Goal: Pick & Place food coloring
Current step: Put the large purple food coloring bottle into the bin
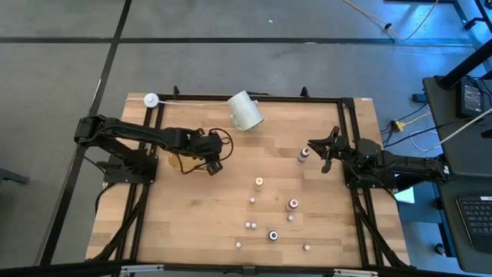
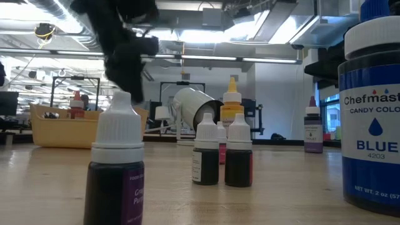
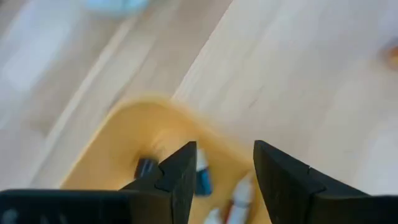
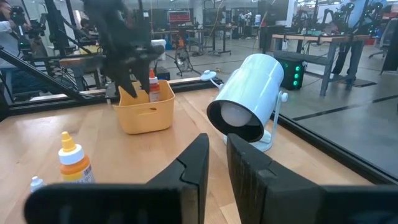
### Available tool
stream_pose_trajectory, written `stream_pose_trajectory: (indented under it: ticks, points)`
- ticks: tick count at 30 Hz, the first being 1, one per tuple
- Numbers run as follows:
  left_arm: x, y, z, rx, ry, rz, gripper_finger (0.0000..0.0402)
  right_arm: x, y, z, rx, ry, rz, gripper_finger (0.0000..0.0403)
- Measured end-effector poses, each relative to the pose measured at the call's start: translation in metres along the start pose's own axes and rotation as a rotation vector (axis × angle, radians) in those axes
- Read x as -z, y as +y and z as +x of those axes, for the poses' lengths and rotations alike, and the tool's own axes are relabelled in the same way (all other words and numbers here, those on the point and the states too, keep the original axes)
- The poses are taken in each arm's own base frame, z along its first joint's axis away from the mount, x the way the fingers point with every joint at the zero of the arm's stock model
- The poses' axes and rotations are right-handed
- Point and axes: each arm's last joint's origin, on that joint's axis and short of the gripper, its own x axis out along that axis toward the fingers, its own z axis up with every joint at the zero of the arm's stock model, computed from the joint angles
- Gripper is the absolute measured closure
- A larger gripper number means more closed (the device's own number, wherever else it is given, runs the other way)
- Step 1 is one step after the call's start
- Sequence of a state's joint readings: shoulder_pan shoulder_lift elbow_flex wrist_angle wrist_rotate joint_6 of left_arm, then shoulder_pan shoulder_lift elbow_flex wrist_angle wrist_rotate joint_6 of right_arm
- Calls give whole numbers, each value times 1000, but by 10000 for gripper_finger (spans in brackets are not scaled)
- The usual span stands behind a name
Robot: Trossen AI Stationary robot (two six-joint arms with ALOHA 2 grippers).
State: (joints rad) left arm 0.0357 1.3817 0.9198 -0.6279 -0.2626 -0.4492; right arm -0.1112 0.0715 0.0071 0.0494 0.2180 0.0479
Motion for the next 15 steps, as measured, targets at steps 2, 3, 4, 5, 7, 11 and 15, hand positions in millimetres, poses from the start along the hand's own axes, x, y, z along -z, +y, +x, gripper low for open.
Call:
stream_pose_trajectory:
  ticks: [2, 3, 4, 5, 7, 11, 15]
  points:
    - [-7, -7, -10, 39, -60, 36, 249, 0, 0, 0, 0, 0, -1, 341]
    - [-10, -12, -13, 59, -93, 57, 250, 0, 0, 0, 0, 0, -1, 341]
    - [-13, -17, -16, 83, -134, 76, 251, 0, 0, 0, 0, 0, -2, 341]
    - [-16, -22, -20, 108, -175, 94, 252, 0, 0, 0, 0, 0, -3, 341]
    - [-22, -32, -25, 161, -261, 114, 253, 0, 0, 0, 0, -1, -3, 341]
    - [-28, -50, -32, 248, -392, 128, 252, 0, 0, 0, 0, 0, -3, 341]
    - [-27, -63, -39, 300, -453, 158, 249, 0, 1, 0, -36, 3, 3, 341]
